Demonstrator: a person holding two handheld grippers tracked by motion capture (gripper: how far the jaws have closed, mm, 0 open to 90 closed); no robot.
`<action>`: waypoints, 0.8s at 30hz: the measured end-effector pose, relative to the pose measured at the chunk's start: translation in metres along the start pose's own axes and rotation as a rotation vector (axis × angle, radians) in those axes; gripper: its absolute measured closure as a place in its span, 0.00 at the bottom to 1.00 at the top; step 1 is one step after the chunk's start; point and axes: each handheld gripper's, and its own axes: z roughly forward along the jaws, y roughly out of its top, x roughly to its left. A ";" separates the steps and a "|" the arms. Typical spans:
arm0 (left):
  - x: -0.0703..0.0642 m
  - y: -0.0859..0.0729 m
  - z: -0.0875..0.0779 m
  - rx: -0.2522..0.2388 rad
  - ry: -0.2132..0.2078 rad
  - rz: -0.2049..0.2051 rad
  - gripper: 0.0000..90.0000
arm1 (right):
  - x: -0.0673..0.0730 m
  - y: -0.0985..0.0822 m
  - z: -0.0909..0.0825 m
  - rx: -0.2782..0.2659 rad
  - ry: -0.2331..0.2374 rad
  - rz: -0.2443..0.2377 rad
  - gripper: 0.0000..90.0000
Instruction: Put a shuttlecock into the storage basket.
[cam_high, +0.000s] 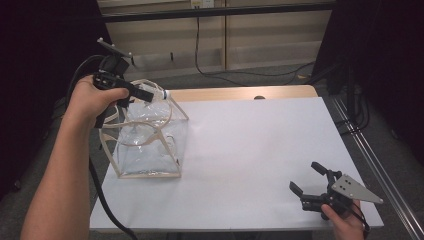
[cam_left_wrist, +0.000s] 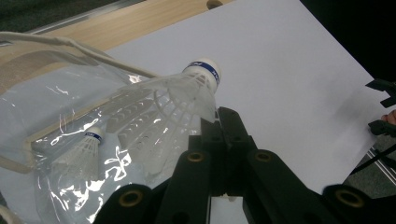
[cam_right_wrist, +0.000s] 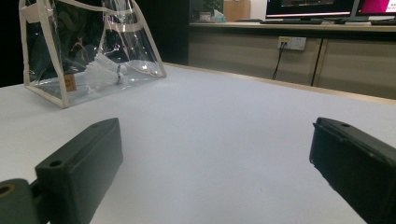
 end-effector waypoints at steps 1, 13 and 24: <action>0.001 0.000 -0.001 0.002 -0.001 0.000 1.00 | 0.000 0.000 0.000 0.001 0.000 0.001 0.03; 0.013 -0.008 -0.004 0.013 0.025 -0.025 1.00 | 0.000 0.000 0.000 0.002 0.001 0.002 0.03; 0.019 -0.014 0.000 0.037 0.026 -0.030 1.00 | 0.000 0.000 0.001 0.003 -0.001 0.000 0.03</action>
